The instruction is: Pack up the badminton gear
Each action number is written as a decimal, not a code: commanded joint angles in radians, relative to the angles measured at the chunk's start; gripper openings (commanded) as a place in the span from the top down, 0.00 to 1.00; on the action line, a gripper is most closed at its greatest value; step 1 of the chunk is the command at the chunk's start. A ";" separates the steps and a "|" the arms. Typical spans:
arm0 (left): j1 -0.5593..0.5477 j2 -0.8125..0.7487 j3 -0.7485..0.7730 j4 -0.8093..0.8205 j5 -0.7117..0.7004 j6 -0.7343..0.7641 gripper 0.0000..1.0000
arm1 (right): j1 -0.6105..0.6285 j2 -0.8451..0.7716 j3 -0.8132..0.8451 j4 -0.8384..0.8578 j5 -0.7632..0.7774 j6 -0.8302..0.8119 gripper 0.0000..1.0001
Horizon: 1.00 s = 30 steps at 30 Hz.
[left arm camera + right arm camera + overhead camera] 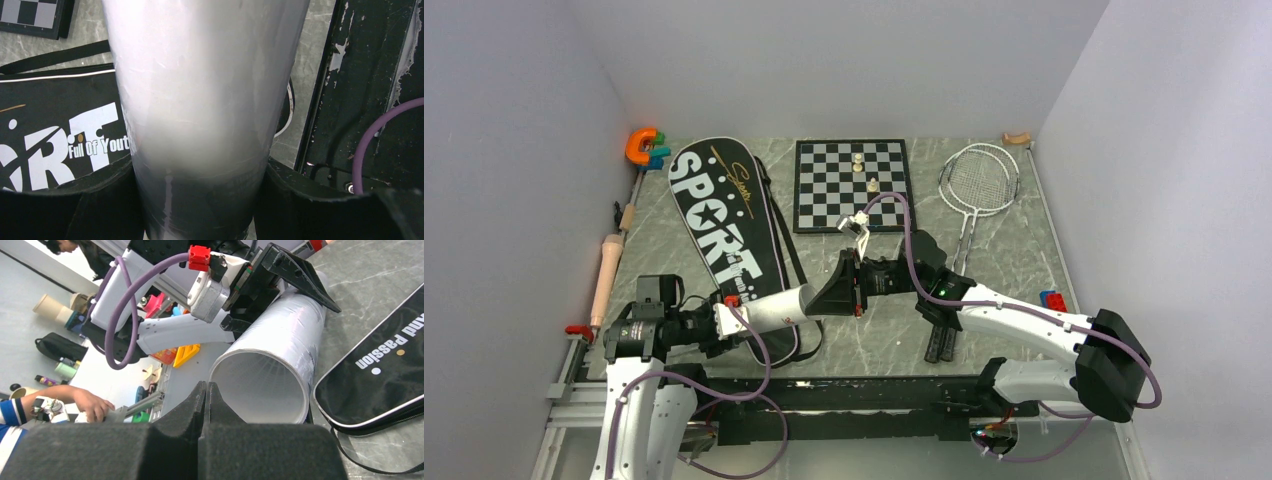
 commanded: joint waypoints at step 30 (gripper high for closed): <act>-0.001 -0.003 0.085 -0.034 0.134 0.041 0.48 | -0.087 0.040 -0.028 0.361 -0.170 0.189 0.52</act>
